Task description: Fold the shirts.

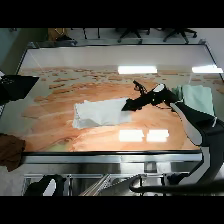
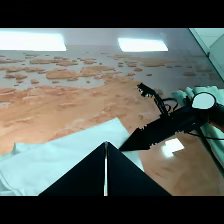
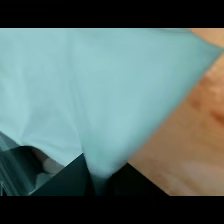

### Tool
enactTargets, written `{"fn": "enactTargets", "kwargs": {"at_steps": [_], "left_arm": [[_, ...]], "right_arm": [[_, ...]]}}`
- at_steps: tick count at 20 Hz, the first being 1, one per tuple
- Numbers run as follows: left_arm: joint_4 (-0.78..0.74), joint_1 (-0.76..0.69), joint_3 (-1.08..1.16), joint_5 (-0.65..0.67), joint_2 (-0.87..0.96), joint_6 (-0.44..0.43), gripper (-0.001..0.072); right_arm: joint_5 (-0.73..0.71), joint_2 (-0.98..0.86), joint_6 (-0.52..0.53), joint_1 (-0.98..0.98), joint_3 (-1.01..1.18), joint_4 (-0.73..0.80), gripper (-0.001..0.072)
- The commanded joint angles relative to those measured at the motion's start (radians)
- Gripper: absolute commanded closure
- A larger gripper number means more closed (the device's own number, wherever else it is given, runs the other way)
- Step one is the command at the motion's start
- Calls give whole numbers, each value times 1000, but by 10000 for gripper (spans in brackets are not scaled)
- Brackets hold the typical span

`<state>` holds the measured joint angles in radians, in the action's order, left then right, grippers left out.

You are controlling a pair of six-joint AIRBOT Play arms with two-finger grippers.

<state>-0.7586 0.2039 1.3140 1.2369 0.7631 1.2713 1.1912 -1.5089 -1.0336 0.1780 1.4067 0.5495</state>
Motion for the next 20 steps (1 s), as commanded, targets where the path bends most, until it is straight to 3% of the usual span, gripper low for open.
{"fn": "enactTargets", "kwargs": {"at_steps": [1, 8, 14, 18, 20], "left_arm": [[-1, -1, 0, 1, 0, 0, 695], [-1, -1, 0, 2, 0, 0, 694], [-1, -1, 0, 2, 0, -15, 694], [-1, -1, 0, 42, 0, -31, 695], [0, -1, 0, 64, 0, -34, 694]], "right_arm": [[28, 86, 53, -46, 84, -66, 690], [-190, 320, -37, -367, 258, -65, 690], [-240, 457, -74, -710, 264, -72, 690], [-37, 472, -113, -909, 263, -47, 690], [81, 467, -172, -943, 263, 64, 691]]}}
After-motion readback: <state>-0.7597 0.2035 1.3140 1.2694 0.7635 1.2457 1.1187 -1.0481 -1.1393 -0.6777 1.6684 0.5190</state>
